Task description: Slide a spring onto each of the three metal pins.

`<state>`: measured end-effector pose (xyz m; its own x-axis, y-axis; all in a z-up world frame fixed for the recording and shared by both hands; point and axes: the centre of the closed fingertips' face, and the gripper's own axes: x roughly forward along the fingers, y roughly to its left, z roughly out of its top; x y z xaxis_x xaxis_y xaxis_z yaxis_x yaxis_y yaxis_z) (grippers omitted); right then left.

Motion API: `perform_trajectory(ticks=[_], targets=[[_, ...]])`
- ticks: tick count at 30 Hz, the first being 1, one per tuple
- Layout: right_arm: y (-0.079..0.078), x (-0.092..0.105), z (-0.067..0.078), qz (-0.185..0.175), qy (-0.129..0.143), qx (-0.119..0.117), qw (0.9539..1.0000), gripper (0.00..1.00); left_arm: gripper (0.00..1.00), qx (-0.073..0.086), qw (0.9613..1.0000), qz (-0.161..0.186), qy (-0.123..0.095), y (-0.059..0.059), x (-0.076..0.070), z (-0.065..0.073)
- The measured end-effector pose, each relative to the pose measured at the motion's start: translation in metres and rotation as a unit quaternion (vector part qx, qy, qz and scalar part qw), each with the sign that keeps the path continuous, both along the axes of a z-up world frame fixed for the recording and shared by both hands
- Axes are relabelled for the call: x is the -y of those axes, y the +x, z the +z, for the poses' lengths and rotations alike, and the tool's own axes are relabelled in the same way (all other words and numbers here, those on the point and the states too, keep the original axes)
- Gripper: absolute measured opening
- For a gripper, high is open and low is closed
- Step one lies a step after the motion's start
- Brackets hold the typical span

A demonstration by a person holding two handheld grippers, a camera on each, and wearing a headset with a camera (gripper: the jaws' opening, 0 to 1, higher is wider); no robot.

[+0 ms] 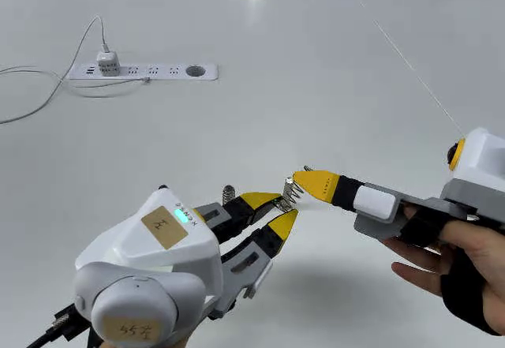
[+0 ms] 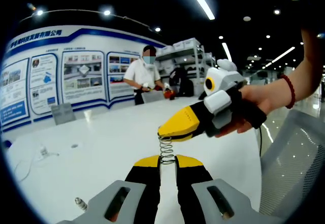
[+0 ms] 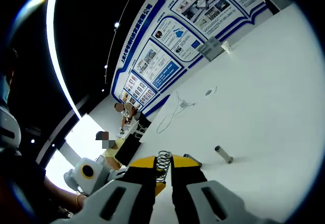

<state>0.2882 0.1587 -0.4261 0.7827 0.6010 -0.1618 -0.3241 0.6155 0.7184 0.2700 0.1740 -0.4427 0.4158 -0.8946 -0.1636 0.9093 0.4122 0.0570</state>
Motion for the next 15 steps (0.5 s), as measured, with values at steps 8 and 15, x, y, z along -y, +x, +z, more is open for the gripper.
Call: perform_trajectory(ticks=[8, 15], targets=[[0.0012, -0.0033, 0.0031, 0.008, -0.038, 0.016, 0.9991, 0.11, 0.11, -0.005, 1.0, 0.001, 0.005, 0.0002, -0.0001, -0.001], [0.0065, 0.0, 0.0051, 0.001, -0.081, 0.035, 0.9961, 0.11, 0.18, -0.022, 0.9992, 0.017, 0.028, 0.0033, -0.0058, -0.0095]])
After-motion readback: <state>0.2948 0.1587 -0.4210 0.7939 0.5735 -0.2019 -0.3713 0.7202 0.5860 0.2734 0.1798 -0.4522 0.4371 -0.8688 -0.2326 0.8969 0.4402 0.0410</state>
